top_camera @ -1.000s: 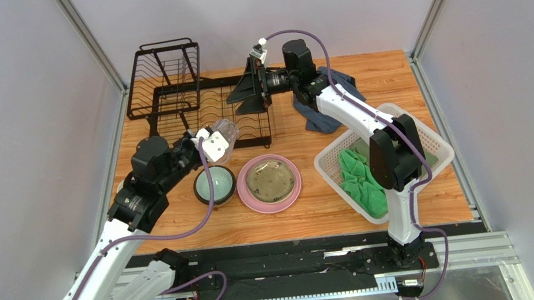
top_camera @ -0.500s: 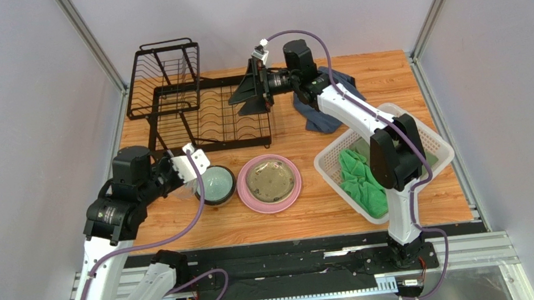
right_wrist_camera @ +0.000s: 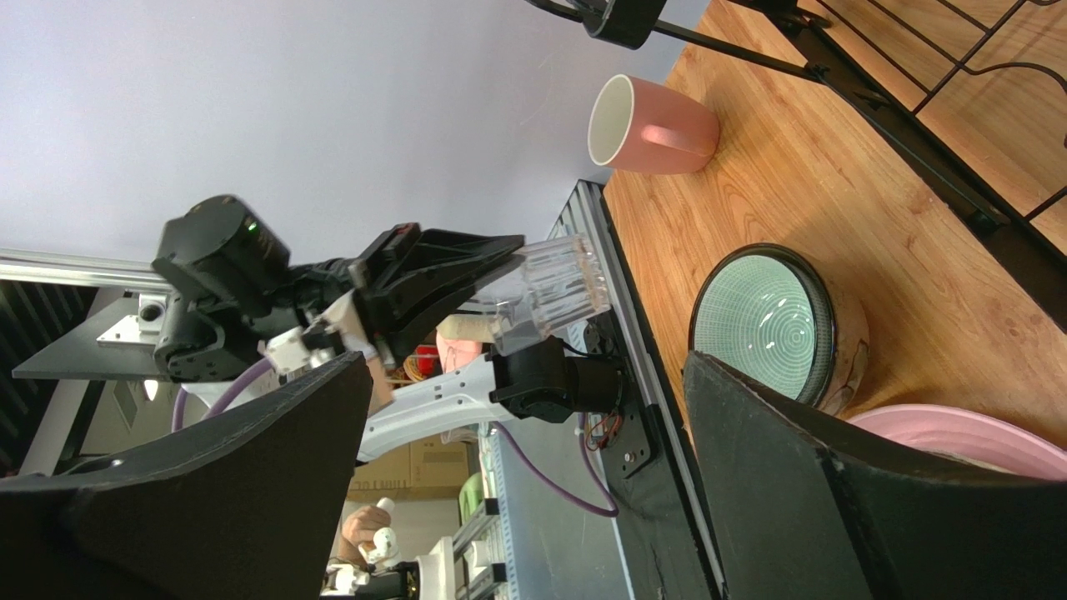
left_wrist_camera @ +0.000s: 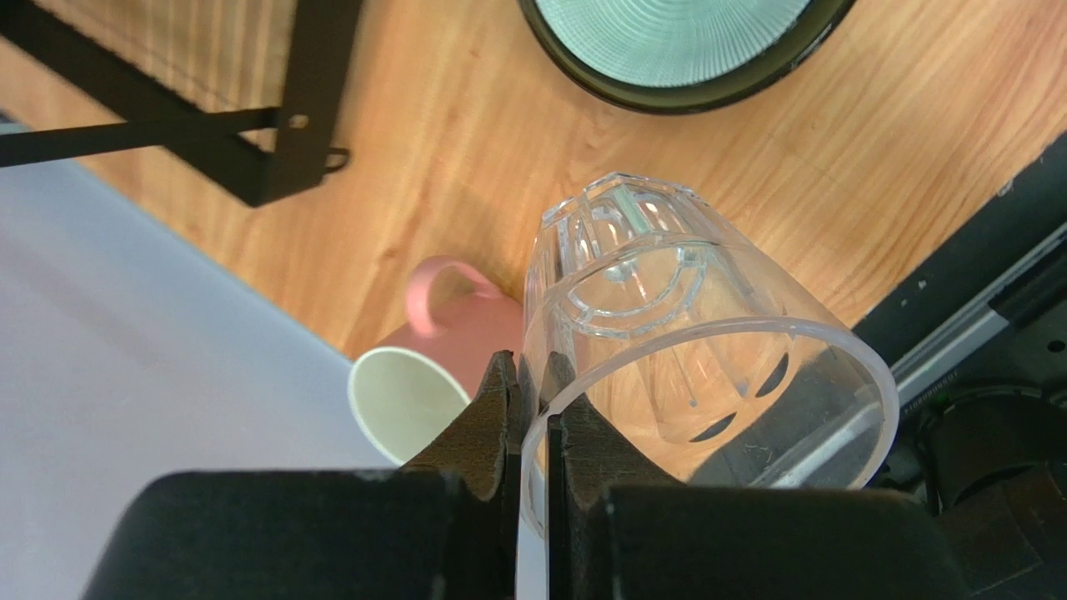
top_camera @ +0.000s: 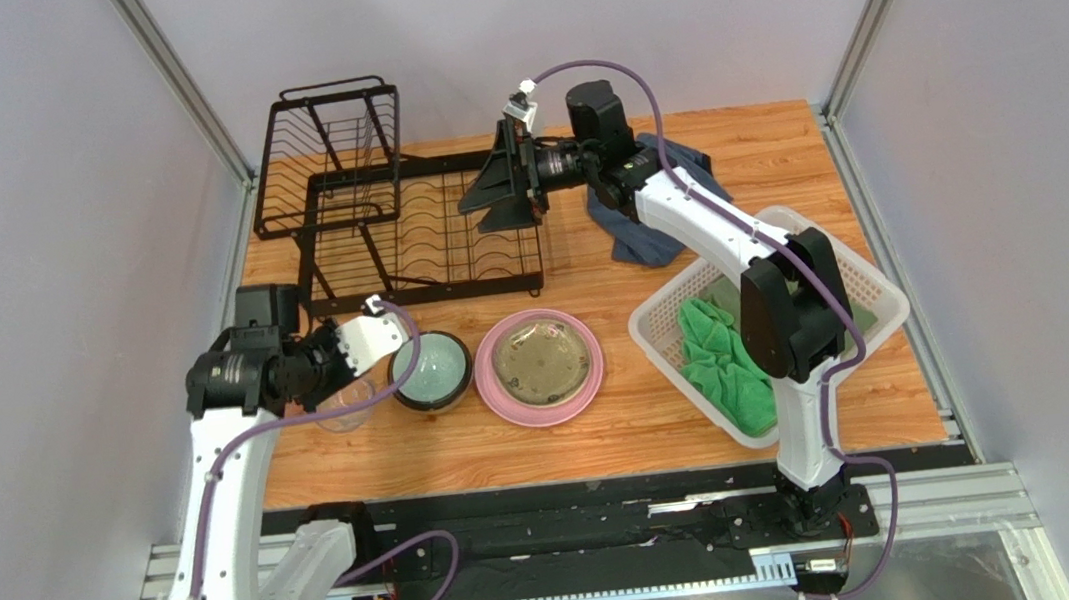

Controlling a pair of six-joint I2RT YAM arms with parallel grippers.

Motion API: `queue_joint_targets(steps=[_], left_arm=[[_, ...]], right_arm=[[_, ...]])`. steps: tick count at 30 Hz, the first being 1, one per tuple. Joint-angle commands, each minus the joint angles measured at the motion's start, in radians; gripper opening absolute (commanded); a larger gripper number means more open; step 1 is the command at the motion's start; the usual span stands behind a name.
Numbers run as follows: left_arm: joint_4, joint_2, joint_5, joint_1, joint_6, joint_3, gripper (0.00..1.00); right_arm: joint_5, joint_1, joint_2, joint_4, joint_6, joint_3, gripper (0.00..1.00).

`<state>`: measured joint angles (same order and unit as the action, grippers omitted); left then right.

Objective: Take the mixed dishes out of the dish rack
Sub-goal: Place the cup at the center of the board.

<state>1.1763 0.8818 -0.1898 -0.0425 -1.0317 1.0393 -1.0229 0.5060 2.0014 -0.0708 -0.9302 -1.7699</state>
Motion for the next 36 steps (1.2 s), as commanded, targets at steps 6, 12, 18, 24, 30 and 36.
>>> queue_joint_targets(steps=[6, 12, 18, 24, 30, 36], left_arm=[[-0.136, 0.173, -0.019, 0.067, -0.076, -0.036, 0.00], [-0.176, 0.291, -0.049, 0.121, -0.093, -0.013, 0.00], [-0.207, 0.365, -0.066, 0.151, -0.105, -0.016, 0.00], [-0.222, 0.427, -0.079, 0.161, -0.105, -0.021, 0.00], [-0.230, 0.476, -0.085, 0.162, -0.093, -0.016, 0.00], [-0.247, 0.500, -0.083, 0.164, -0.080, -0.015, 0.00]], right_arm=[[0.003, 0.000, -0.078, -0.015, 0.054, 0.006, 0.98], [0.007, 0.002, -0.076, -0.021, 0.063, 0.010, 0.98], [0.009, 0.000, -0.066, -0.024, 0.065, 0.007, 0.98], [0.009, 0.000, -0.059, -0.024, 0.065, 0.007, 0.98], [0.009, 0.000, -0.059, -0.023, 0.068, 0.007, 0.98], [0.009, 0.000, -0.062, -0.026, 0.073, 0.010, 0.98]])
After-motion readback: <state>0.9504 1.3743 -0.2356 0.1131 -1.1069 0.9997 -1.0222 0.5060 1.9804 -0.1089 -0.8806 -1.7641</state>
